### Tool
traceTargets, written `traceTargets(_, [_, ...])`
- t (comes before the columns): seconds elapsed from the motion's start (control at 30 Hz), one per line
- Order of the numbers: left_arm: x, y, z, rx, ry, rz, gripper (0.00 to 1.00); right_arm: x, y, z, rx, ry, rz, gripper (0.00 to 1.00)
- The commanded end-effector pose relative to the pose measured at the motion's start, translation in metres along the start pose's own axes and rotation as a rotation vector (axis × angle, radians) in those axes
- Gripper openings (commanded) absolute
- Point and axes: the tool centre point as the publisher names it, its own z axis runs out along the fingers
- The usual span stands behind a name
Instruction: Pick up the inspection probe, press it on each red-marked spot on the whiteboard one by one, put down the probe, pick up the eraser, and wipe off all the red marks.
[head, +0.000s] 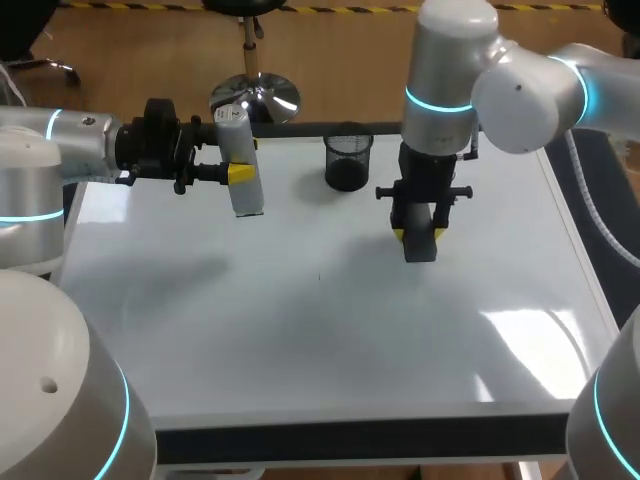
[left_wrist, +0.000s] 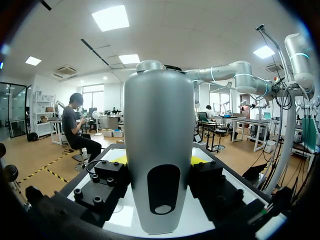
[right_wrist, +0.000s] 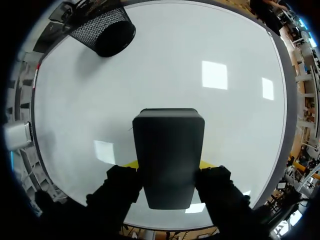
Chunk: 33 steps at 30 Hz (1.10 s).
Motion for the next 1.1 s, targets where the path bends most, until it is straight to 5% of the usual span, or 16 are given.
traceTargets(0.03, [-0.0002,-0.0003,0.0000,0.002,0.000,0.002,0.00,-0.0055,-0.0135,-0.0116,-0.020,-0.007,-0.006,0.00])
traceTargets(1.1, [-0.0002,-0.0003,0.0000,0.002,0.000,0.002,0.00,-0.0073,-0.0214,-0.0182,-0.029,-0.010,-0.024,0.00])
